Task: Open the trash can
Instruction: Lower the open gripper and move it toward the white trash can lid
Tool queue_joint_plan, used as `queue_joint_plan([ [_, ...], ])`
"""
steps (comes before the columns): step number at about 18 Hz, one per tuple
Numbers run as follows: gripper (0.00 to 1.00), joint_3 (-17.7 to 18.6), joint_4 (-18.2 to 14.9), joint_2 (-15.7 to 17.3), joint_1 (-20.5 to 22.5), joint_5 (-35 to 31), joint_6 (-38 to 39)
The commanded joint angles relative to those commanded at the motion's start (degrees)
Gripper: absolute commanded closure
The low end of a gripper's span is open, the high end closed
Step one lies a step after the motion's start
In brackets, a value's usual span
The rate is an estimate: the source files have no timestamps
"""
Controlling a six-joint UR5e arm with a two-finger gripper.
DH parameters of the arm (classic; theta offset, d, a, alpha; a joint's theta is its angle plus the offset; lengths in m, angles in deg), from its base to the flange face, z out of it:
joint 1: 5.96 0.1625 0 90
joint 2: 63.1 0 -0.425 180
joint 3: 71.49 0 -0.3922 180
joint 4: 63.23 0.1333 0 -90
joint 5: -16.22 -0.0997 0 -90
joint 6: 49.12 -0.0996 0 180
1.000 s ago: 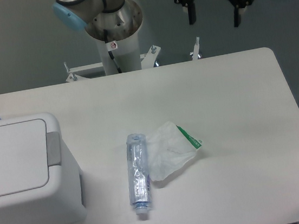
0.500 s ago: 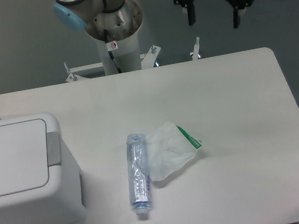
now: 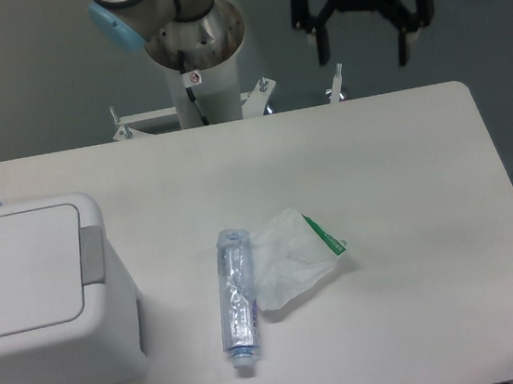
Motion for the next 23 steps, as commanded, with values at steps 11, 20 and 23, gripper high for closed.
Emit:
queue_joint_plan([
  [11,0.0,0.88,4.31,-4.22,-11.08,0.52,23.13],
  [20,0.0,1.67,7.57,-6.42,-16.62,2.2,32.1],
  [23,0.0,1.67,7.74,-7.12,-18.64,2.2,33.86],
])
